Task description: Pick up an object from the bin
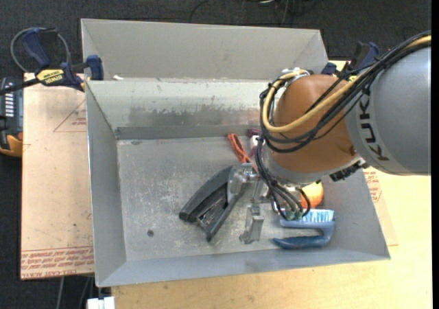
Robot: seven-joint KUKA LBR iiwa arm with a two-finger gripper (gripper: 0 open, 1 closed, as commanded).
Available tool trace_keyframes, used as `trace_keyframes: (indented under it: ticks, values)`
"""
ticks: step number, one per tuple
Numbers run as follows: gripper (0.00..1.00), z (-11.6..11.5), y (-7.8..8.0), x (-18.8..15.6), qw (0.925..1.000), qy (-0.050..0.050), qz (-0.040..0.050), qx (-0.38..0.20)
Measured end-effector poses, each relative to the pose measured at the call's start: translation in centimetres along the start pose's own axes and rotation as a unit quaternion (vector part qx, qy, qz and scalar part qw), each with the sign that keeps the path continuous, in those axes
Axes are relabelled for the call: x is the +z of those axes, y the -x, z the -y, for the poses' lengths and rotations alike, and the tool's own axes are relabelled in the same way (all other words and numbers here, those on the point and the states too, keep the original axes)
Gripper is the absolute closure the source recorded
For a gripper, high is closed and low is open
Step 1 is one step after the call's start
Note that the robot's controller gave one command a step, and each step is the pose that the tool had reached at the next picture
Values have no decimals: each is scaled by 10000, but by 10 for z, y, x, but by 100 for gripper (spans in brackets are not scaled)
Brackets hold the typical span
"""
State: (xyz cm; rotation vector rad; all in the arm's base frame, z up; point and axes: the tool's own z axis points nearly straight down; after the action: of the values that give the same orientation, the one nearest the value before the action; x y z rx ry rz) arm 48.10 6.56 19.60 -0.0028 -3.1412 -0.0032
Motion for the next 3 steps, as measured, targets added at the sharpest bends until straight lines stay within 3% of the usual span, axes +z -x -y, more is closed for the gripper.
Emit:
trace_keyframes:
  ticks: [1,2,3]
  values:
    - [0,0,0,0,10000,0,0,0]
    - [0,-30,43,43,10000,11,2,-12]
    - [0,-27,6,52,9971,6,-3,759]
